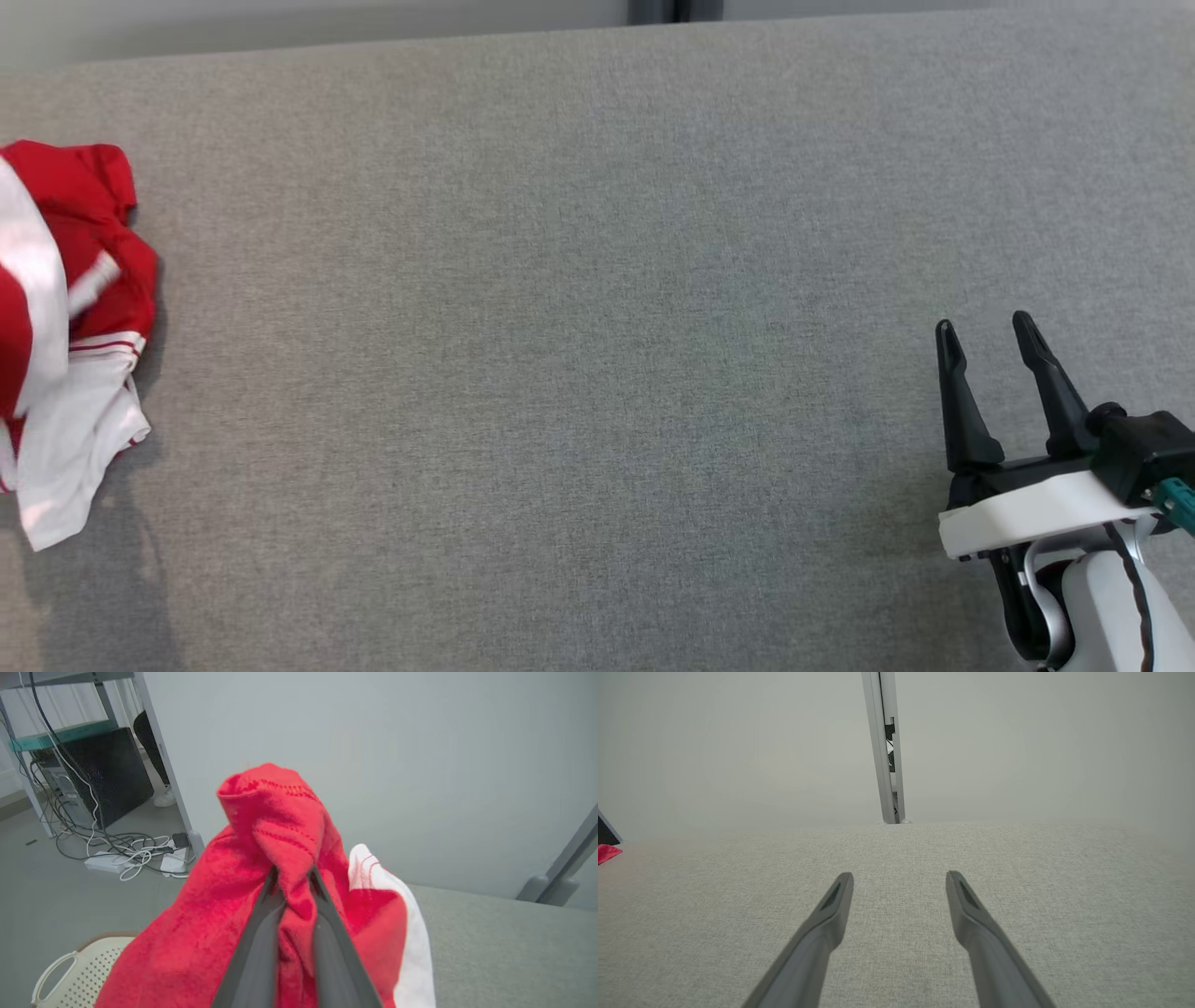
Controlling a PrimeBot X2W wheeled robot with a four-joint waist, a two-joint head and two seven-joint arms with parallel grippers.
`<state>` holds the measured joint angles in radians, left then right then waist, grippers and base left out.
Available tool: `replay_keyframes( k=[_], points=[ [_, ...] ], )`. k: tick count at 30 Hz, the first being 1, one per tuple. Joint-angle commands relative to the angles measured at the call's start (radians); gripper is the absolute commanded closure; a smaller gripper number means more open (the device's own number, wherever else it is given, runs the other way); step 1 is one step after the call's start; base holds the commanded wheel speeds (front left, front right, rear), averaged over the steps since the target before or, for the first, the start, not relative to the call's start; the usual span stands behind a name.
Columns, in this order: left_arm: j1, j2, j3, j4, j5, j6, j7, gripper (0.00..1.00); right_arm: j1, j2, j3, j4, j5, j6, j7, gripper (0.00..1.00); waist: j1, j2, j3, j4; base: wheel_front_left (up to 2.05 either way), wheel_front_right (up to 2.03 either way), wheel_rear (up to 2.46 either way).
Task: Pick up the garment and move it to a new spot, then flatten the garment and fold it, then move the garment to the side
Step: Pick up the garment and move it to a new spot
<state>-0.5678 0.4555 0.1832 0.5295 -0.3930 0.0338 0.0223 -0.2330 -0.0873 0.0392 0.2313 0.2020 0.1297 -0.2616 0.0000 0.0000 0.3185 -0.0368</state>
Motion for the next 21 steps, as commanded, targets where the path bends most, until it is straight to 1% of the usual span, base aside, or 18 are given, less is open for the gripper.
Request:
replay_keyframes(
  k=[1, 5, 7, 9, 10, 11, 14, 16, 21],
  points=[
    [-0.026, 0.015, -0.004, -0.032, 0.017, -0.005, -0.028, 1.0, 0.013, 0.001, -0.003, 0.001, 0.006, 0.002, -0.005, 0.0, 0.0, 0.0, -0.021, 0.011, 0.0, 0.0, 0.0],
    [-0.067, 0.025, -0.02, -0.129, 0.026, -0.015, -0.07, 1.0, 0.019, 0.01, -0.002, 0.006, 0.012, 0.002, -0.005, 0.0, 0.0, 0.0, -0.047, 0.014, 0.0, 0.0, 0.0],
    [-0.085, 0.04, -0.036, -0.183, 0.038, -0.031, -0.068, 1.0, 0.02, 0.015, 0.001, 0.012, 0.019, 0.002, -0.005, 0.0, 0.0, 0.0, -0.057, 0.007, 0.0, 0.0, 0.0],
    [-0.117, 0.04, -0.056, -0.236, 0.038, -0.045, -0.056, 1.0, 0.021, 0.02, -0.001, 0.015, 0.028, 0.002, -0.005, 0.0, 0.0, 0.0, -0.064, -0.003, 0.0, 0.0, 0.0],
    [-0.148, 0.041, -0.085, -0.29, 0.05, -0.053, -0.036, 1.0, 0.023, 0.024, 0.002, 0.02, 0.034, 0.002, -0.005, 0.0, 0.0, 0.0, -0.069, -0.02, 0.0, 0.0, 0.0],
    [-0.163, 0.039, -0.097, -0.312, 0.051, -0.056, -0.025, 1.0, 0.023, 0.026, 0.005, 0.024, 0.038, 0.002, -0.005, 0.0, 0.0, 0.0, -0.071, -0.031, 0.0, 0.0, 0.0],
    [-0.216, 0.007, -0.154, -0.367, 0.051, -0.069, 0.015, 1.0, 0.023, 0.032, 0.011, 0.03, 0.051, 0.002, -0.005, 0.0, 0.0, 0.0, -0.077, -0.071, 0.0, 0.0, 0.0],
    [-0.249, -0.027, -0.196, -0.386, 0.052, -0.073, 0.037, 1.0, 0.026, 0.032, 0.015, 0.035, 0.059, 0.002, -0.005, 0.0, 0.0, 0.0, -0.08, -0.103, 0.0, 0.0, 0.0],
    [-0.3, -0.121, -0.294, -0.368, 0.059, -0.077, 0.054, 1.0, 0.031, 0.035, 0.025, 0.042, 0.087, 0.002, -0.005, 0.0, 0.0, 0.0, -0.084, -0.186, 0.0, 0.0, 0.0]
  ],
)
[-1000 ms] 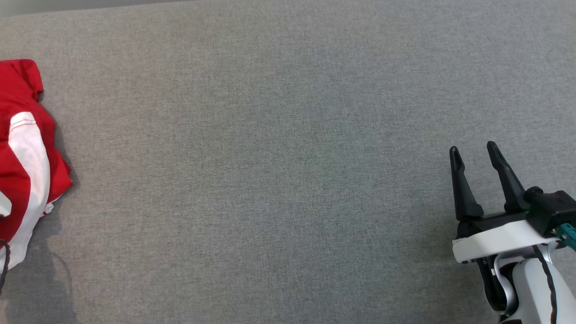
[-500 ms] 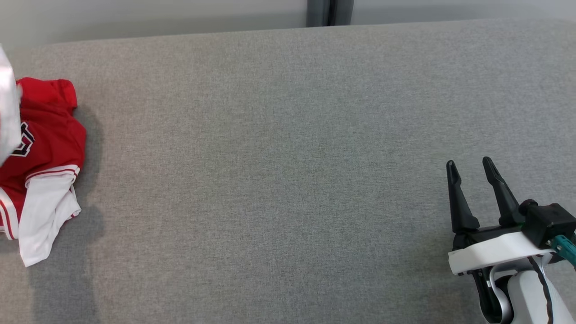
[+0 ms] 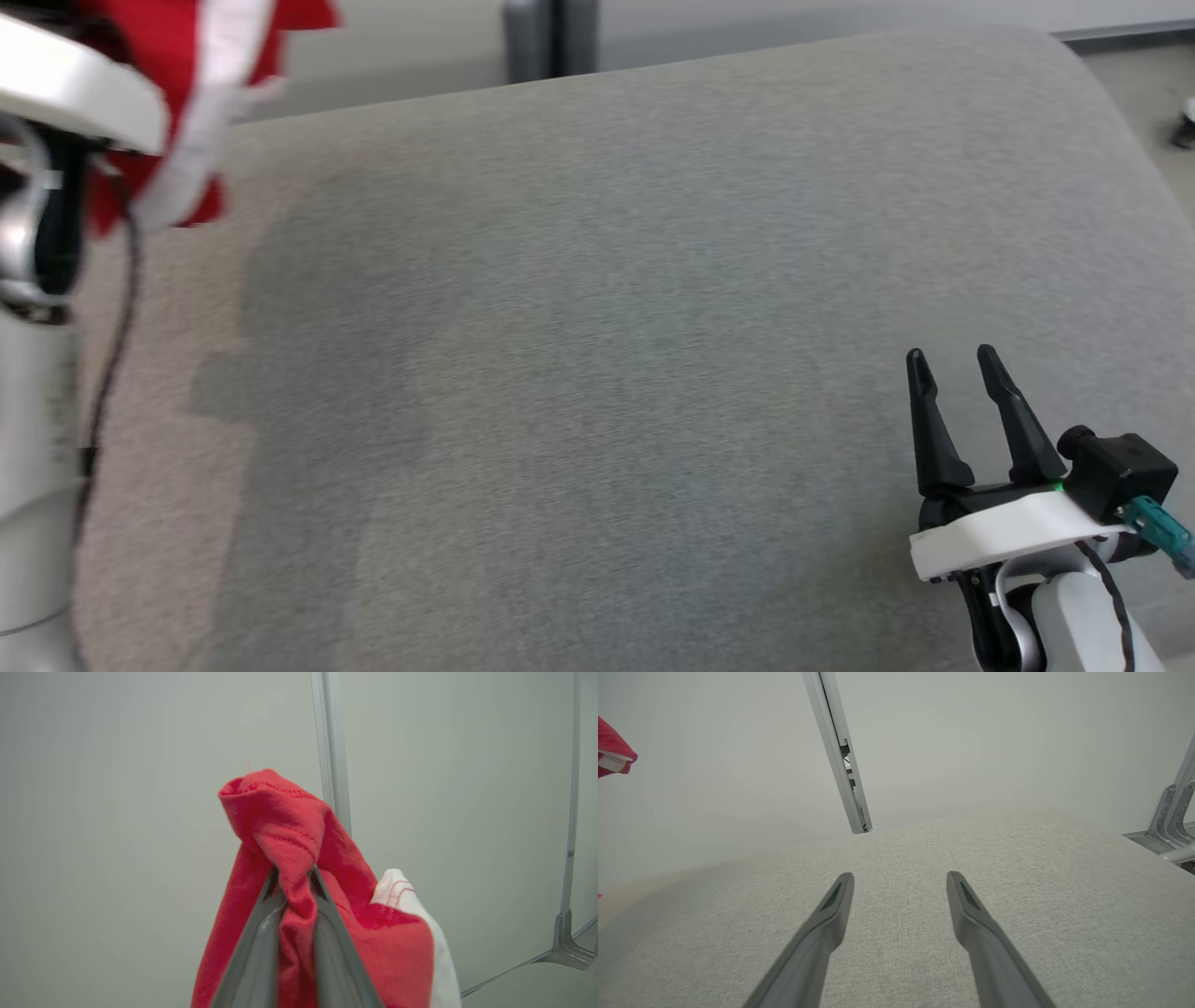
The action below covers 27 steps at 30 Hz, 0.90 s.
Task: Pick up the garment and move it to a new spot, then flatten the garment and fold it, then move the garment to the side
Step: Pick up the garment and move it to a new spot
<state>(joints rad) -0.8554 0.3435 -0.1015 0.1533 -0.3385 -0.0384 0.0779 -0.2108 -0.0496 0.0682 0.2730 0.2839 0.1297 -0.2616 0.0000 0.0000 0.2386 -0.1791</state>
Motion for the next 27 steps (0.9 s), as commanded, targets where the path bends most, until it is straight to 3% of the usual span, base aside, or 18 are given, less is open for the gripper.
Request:
replay_keyframes(
  k=[1, 9, 18, 26, 27],
  points=[
    [-0.017, -0.027, -0.025, 0.018, 0.004, -0.006, -0.005, 1.0, 0.01, -0.003, -0.002, 0.001, 0.008, 0.002, -0.005, 0.0, 0.0, 0.0, -0.005, -0.059, 0.0, 0.0, 0.0],
    [0.026, -0.159, -0.141, 0.141, 0.001, -0.017, -0.053, 1.0, 0.015, -0.003, -0.001, 0.003, 0.024, 0.002, -0.005, 0.0, 0.0, 0.0, 0.01, -0.168, 0.0, 0.0, 0.0],
    [0.142, -0.228, -0.205, 0.29, -0.018, -0.029, -0.125, 1.0, 0.011, -0.003, -0.005, -0.002, 0.025, 0.002, -0.005, 0.0, 0.0, 0.0, 0.035, -0.194, 0.0, 0.0, 0.0],
    [0.25, -0.265, -0.281, 0.472, -0.029, -0.05, -0.191, 1.0, -0.002, -0.003, 0.011, 0.005, 0.016, 0.002, -0.005, 0.0, 0.0, 0.0, 0.042, -0.177, 0.0, 0.0, 0.0],
    [0.251, -0.27, -0.295, 0.49, -0.029, -0.053, -0.201, 0.4, -0.003, -0.003, 0.011, 0.005, 0.014, 0.002, -0.005, 0.0, 0.0, 0.0, 0.04, -0.171, 0.0, 0.0, 0.0]
  ],
)
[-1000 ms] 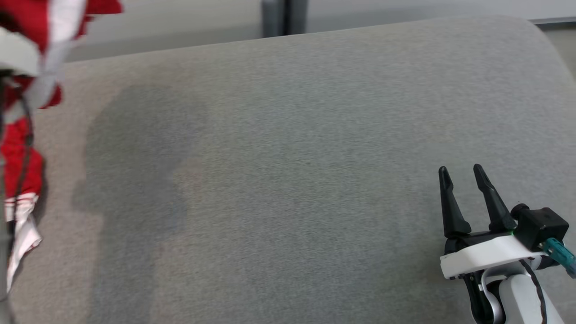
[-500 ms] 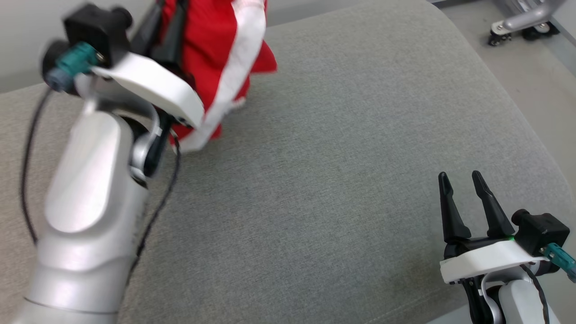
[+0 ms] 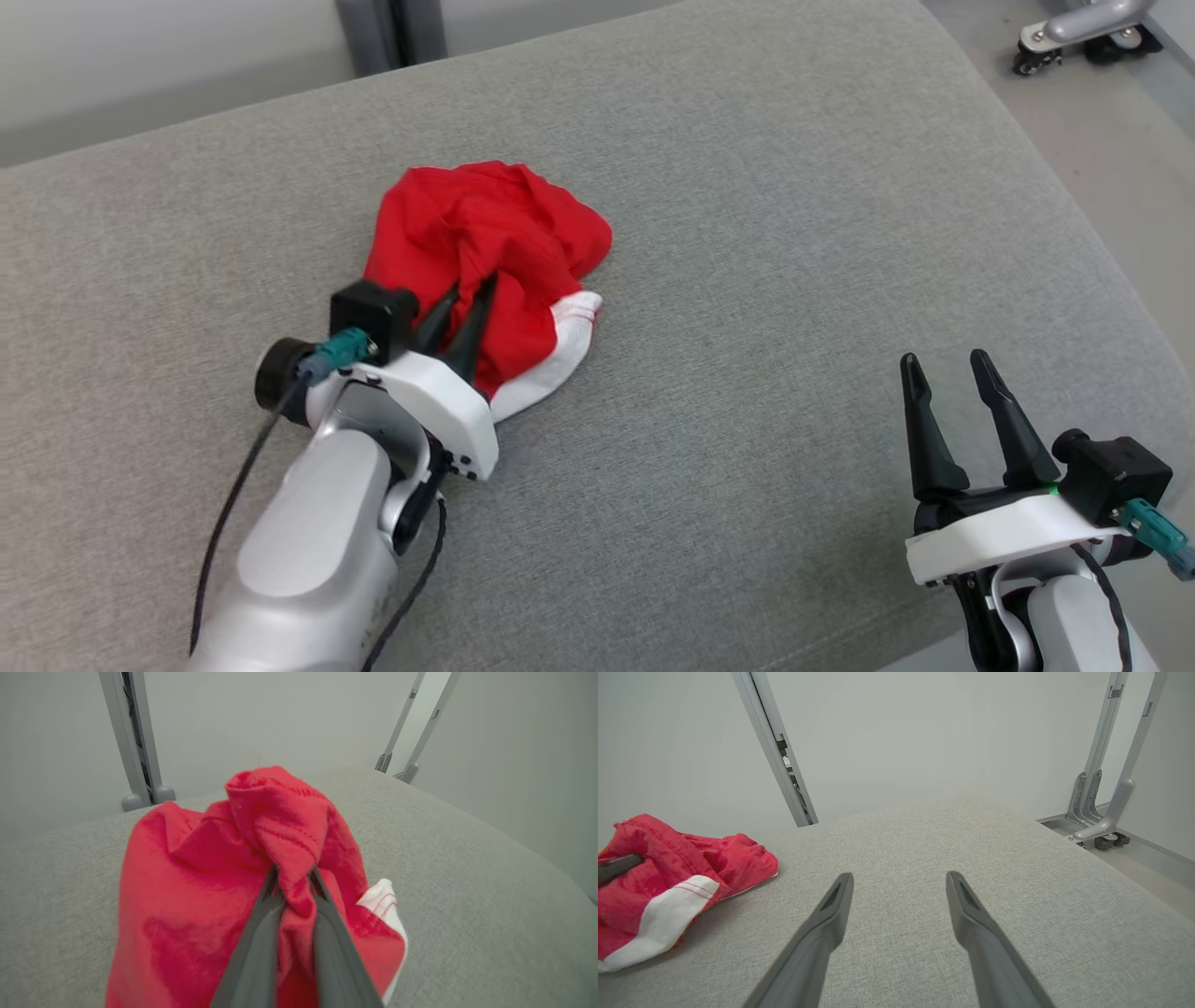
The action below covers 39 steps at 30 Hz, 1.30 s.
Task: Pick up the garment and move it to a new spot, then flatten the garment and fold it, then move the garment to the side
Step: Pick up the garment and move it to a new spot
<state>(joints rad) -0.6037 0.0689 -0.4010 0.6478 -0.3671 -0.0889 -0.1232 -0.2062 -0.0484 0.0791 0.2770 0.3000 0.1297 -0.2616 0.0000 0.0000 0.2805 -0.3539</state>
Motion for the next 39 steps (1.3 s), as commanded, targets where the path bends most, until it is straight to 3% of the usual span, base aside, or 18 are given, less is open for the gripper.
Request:
replay_keyframes(
  k=[1, 7, 11, 26, 34, 39],
  points=[
    [-0.003, 0.0, -0.011, 0.006, 0.004, -0.008, -0.013, 0.0, -0.008, -0.004, 0.0, 0.001, -0.006, 0.002, -0.005, 0.0, 0.0, 0.0, -0.005, 0.01, 0.0, 0.0, 0.0],
    [-0.04, -0.013, -0.051, -0.017, -0.032, -0.024, -0.114, 0.0, 0.014, -0.004, -0.019, -0.002, -0.033, 0.002, -0.005, 0.0, 0.0, 0.0, -0.051, 0.069, 0.0, 0.0, 0.0],
    [-0.046, -0.014, -0.03, -0.078, -0.038, -0.006, -0.138, 0.0, 0.032, -0.004, -0.037, -0.01, -0.052, 0.002, -0.005, 0.0, 0.0, 0.0, -0.084, 0.127, 0.0, 0.0, 0.0],
    [0.18, 0.114, 0.161, -0.309, 0.029, 0.013, -0.142, 0.0, 0.08, -0.014, -0.056, -0.021, -0.087, 0.002, -0.005, 0.0, 0.0, 0.0, -0.176, 0.336, 0.0, 0.0, 0.0],
    [0.32, 0.157, 0.24, -0.38, 0.053, 0.025, -0.142, 0.0, 0.104, -0.023, -0.055, -0.015, -0.087, 0.002, -0.005, 0.0, 0.0, 0.0, -0.221, 0.396, 0.0, 0.0, 0.0],
    [0.407, 0.155, 0.295, -0.416, 0.053, 0.033, -0.142, 0.0, 0.116, -0.028, -0.052, -0.007, -0.082, 0.002, -0.005, 0.0, 0.0, 0.0, -0.24, 0.416, 0.0, 0.0, 0.0]
  ],
)
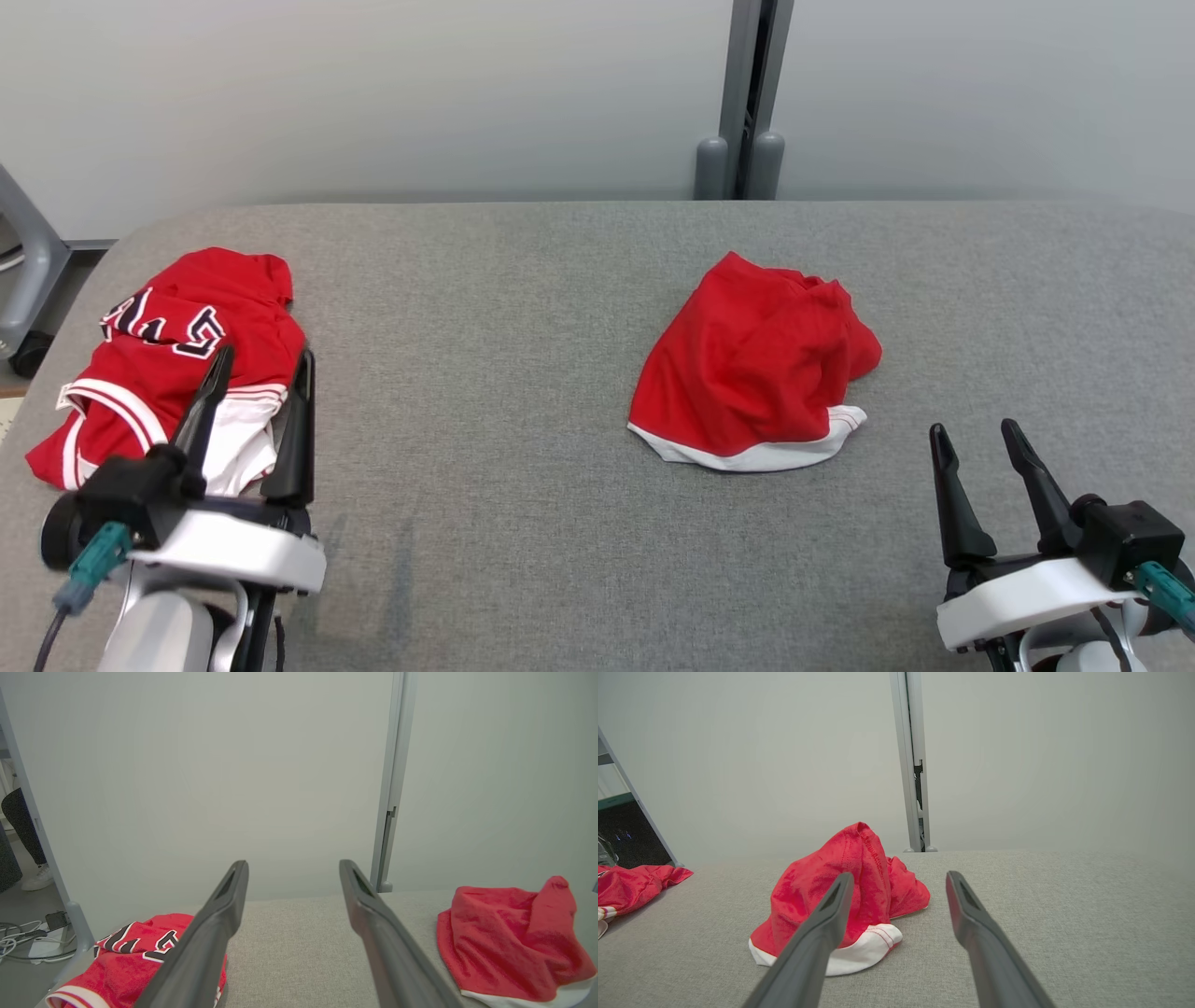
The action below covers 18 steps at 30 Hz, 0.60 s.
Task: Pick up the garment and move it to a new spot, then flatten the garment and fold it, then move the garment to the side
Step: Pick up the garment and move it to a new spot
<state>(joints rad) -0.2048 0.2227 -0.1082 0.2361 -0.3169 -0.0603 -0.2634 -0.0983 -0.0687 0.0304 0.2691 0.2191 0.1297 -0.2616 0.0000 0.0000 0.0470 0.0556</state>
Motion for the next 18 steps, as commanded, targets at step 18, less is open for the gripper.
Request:
replay_keyframes(
  k=[18],
  points=[
    [0.166, -0.074, 0.098, 0.03, 0.066, -0.019, -0.002, 0.0, 0.059, -0.015, -0.007, 0.021, 0.005, 0.002, -0.005, 0.0, 0.0, 0.0, -0.024, 0.001, 0.0, 0.0, 0.0]
  ],
)
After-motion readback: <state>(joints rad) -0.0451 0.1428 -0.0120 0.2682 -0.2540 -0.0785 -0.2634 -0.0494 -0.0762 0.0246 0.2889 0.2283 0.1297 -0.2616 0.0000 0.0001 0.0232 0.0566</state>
